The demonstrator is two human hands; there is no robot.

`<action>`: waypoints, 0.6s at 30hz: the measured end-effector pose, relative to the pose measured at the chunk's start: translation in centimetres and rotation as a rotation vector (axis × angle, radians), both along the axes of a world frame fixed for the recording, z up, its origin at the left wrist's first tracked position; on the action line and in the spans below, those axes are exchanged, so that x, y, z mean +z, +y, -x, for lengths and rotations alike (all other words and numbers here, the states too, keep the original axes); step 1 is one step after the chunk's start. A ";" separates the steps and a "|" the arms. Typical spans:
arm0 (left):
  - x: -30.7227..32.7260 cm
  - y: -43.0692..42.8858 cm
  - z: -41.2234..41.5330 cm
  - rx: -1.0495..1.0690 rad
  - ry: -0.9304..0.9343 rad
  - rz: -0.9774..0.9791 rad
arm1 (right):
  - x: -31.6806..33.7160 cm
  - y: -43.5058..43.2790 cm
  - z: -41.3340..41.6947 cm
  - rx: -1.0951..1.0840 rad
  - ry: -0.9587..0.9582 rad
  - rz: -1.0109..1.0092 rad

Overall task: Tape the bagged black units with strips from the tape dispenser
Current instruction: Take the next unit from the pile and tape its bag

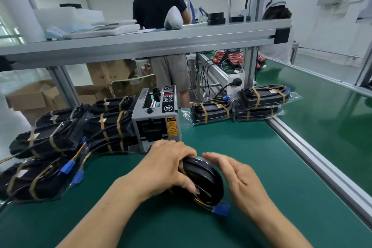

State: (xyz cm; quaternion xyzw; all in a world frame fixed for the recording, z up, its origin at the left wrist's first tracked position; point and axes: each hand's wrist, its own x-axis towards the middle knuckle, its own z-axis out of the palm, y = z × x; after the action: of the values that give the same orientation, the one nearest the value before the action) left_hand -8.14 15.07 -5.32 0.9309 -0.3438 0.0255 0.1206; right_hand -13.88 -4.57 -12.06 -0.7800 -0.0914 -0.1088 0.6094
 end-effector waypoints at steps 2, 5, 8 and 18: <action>-0.3 0.1 0.0 -0.023 0.001 0.022 | -0.4 0.3 0.1 -0.082 -0.023 -0.089; -0.6 0.3 -0.2 -0.040 0.006 0.045 | -1.1 1.0 0.6 -0.097 -0.025 -0.169; -0.6 0.1 -0.3 -0.038 -0.031 0.012 | -1.3 1.0 1.0 -0.004 0.053 -0.114; -1.8 3.1 -2.1 0.632 0.111 1.001 | -2.1 2.6 3.2 -0.384 0.039 -0.387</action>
State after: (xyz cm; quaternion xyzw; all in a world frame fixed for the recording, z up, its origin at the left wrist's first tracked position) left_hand -6.06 18.16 -7.09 0.8181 0.0106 0.1703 0.5492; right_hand -17.04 -1.99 -14.19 -0.6541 0.0925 -0.2227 0.7169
